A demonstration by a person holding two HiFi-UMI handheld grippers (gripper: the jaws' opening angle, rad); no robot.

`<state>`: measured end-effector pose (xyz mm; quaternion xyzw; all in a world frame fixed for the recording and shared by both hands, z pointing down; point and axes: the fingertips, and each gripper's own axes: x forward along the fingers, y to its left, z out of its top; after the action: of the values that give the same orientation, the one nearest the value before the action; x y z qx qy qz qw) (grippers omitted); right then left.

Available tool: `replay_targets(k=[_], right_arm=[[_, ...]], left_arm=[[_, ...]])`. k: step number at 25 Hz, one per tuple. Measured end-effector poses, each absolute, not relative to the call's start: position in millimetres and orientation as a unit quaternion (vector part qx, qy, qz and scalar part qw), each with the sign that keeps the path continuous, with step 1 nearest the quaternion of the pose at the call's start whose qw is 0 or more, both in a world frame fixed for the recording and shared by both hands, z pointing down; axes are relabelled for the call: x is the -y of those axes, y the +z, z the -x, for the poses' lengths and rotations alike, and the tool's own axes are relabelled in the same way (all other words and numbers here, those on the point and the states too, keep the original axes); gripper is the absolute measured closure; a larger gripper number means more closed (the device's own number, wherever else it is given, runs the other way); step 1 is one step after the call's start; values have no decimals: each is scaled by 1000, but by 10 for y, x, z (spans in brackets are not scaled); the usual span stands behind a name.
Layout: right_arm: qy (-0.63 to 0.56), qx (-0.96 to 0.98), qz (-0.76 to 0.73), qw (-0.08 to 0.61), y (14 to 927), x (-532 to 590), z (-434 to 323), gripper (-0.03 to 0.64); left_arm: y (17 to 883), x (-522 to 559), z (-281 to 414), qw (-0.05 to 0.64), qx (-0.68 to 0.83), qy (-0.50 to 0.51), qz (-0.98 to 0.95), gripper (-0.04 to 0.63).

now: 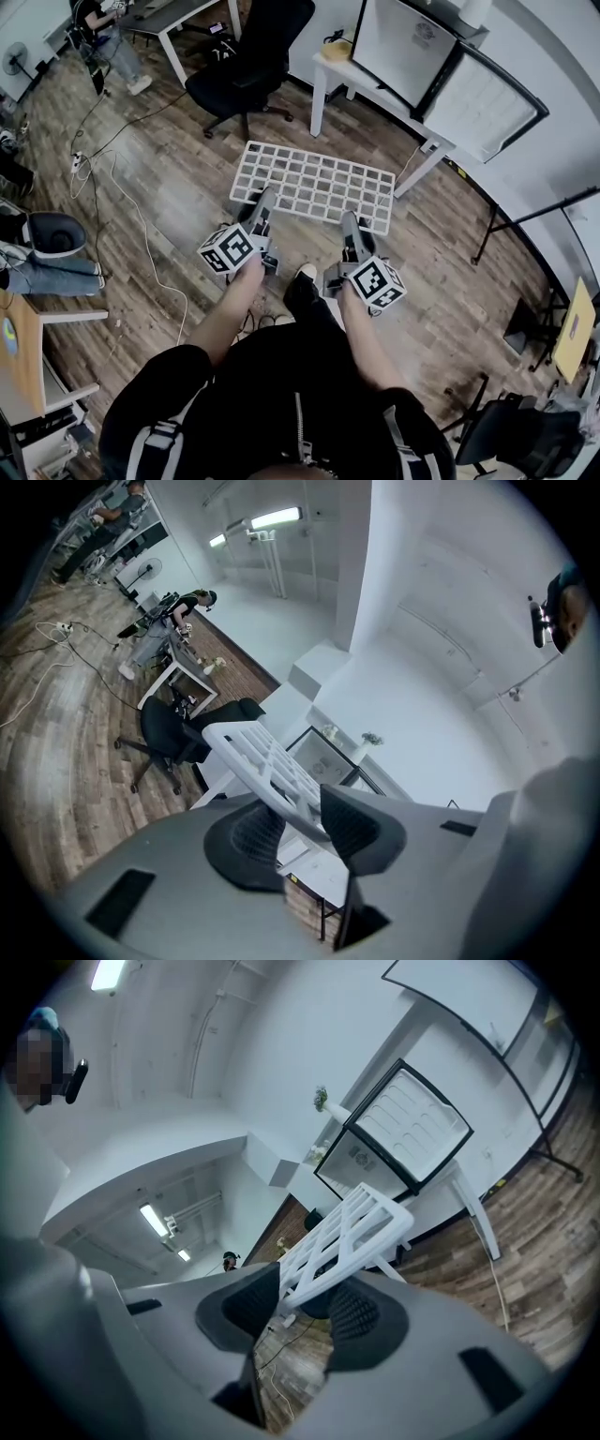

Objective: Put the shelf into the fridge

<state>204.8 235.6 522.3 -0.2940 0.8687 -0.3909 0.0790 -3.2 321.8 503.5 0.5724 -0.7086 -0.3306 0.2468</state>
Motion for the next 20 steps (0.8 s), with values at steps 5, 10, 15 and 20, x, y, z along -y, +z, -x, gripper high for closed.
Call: replay_targets(k=[5,10,15,20], right_arm=[[-394,-864,301,84,5159,-1801,-1778,454],[-389,-868,297,89,5009,-1305,-1543,457],[-388,-867,298,94,4949,-862,-1400,465],[-388,-865,303,96,4931,-506,-1313,465]], left_arm=[[4961,-2609,323,252,703,-324,-581,468],[4858,-2108,563,255,700,-323,-584,466],[4801,-1641,712,257,697,-323,-587,465],[4795,-1272,810,261,694,-318,-591,465]])
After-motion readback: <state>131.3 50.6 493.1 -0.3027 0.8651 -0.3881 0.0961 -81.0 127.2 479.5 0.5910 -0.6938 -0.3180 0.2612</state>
